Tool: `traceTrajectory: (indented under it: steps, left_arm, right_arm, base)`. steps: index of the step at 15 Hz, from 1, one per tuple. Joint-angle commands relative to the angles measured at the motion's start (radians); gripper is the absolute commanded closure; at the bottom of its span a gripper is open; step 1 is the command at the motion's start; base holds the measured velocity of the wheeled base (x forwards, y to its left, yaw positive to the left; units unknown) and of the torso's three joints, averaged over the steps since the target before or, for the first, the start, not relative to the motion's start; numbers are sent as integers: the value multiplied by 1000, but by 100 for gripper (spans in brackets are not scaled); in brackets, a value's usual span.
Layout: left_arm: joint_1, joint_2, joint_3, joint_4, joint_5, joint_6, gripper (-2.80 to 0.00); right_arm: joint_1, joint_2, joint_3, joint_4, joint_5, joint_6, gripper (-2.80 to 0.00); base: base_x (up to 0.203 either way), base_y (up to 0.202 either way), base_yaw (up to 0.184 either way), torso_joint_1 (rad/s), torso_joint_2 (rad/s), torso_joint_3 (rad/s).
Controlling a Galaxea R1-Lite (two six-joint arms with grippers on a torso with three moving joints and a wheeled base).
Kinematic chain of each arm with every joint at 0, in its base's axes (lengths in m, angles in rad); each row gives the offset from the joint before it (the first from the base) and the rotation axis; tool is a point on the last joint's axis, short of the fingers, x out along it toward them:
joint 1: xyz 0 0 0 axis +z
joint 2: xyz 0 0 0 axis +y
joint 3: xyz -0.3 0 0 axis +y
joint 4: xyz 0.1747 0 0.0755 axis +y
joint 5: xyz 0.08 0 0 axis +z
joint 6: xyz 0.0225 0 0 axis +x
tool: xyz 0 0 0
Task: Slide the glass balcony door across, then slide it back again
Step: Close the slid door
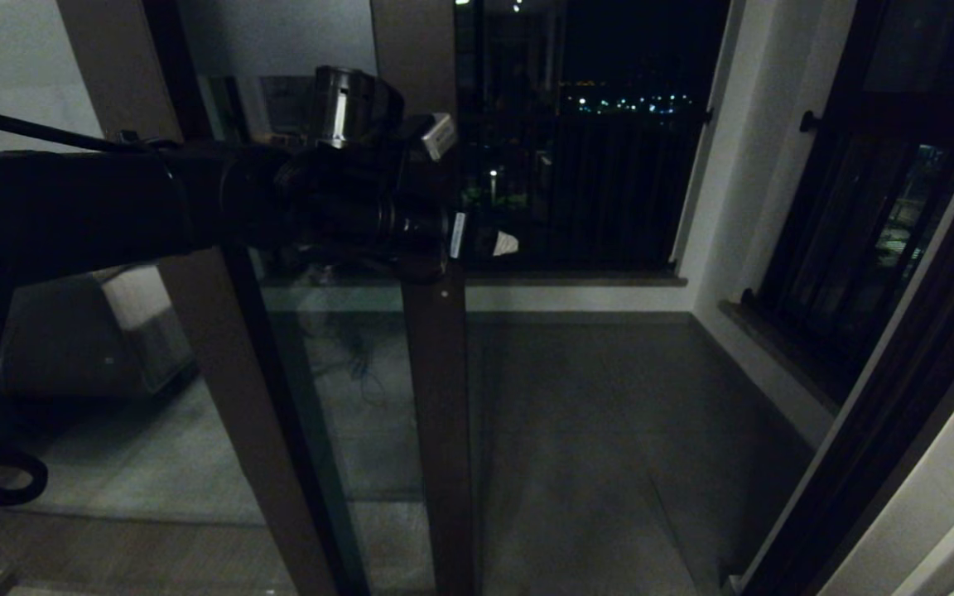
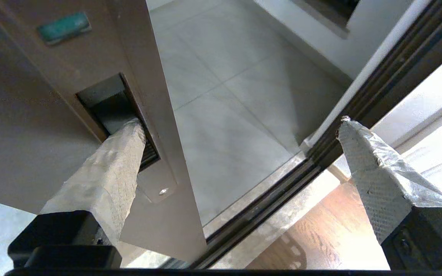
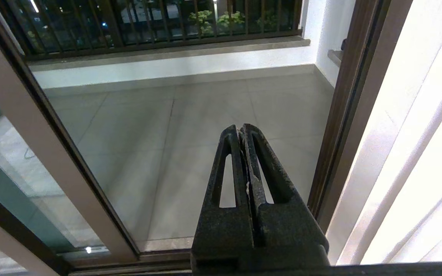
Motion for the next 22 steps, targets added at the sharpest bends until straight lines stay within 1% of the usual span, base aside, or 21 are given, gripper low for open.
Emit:
traceTrajectory:
  steps: [1,4,22]
  left_arm:
    - [-3,14,0,5,7,-1,-280]
    - [-13,27,2,-71,17,-1,-280]
    - [-60,45,-8,-82,15,-1,-280]
  right_arm:
    - [0,-1,0,0,0,0,0]
    - [0,-2,0,0,0,0,0]
    - [0,-1,0,0,-1,0,0]
  base:
    - [0,0,0,0,0,0]
    - [0,0,0,0,0,0]
    - [0,0,0,0,0,0]
